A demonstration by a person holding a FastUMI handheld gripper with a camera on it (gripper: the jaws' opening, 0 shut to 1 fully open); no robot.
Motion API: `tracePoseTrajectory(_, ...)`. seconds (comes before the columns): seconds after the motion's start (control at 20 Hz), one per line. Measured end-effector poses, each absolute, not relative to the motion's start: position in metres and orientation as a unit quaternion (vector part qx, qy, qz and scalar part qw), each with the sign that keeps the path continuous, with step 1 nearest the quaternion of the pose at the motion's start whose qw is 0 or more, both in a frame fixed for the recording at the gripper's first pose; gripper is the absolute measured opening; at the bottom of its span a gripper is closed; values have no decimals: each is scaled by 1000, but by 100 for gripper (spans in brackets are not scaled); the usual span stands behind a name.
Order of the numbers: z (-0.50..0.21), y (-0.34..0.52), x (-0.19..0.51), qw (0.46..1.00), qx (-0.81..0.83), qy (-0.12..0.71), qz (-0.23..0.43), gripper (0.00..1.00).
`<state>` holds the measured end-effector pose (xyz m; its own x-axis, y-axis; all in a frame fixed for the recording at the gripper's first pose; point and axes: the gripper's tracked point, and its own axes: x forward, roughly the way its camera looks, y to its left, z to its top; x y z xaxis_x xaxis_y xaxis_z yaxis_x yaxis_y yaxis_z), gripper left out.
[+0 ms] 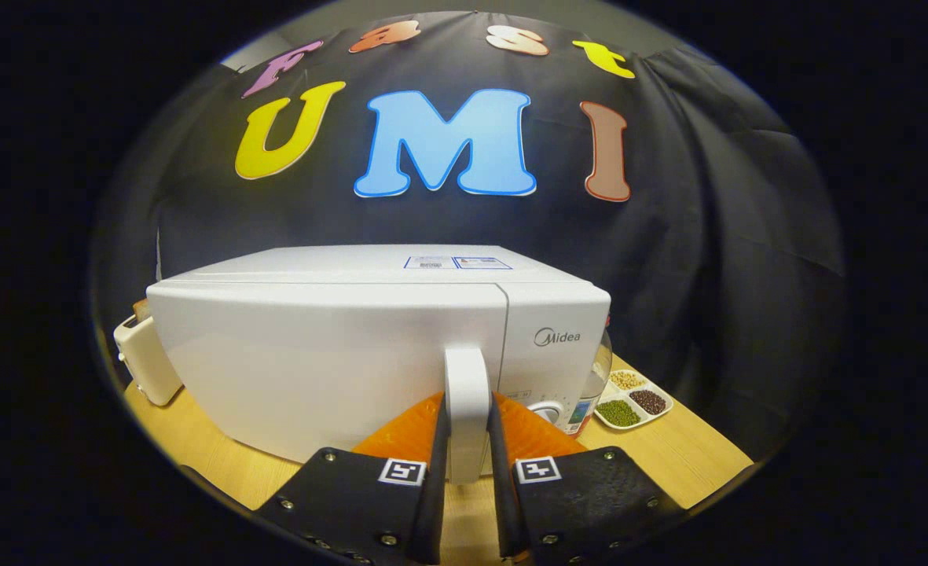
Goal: Open the microwave, put the food inside, and close the microwave door.
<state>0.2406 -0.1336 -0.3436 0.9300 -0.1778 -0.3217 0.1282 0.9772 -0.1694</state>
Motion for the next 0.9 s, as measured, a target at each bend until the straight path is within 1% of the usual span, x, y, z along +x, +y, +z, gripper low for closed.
tracePoseTrajectory(0.1, -342, -134, 239, 979, -68, 174, -78, 28)
tracePoseTrajectory(0.15, -342, -133, 239, 979, -69, 177, -78, 15)
tracePoseTrajectory(0.5, -342, -130, 230, 977, -63, 190, -74, 15)
tracePoseTrajectory(0.65, -342, -130, 226, 977, -81, 181, -76, 15)
tracePoseTrajectory(0.7, -339, -131, 225, 977, -85, 181, -79, 4)
tracePoseTrajectory(0.9, -342, -130, 223, 978, -94, 174, -72, 4)
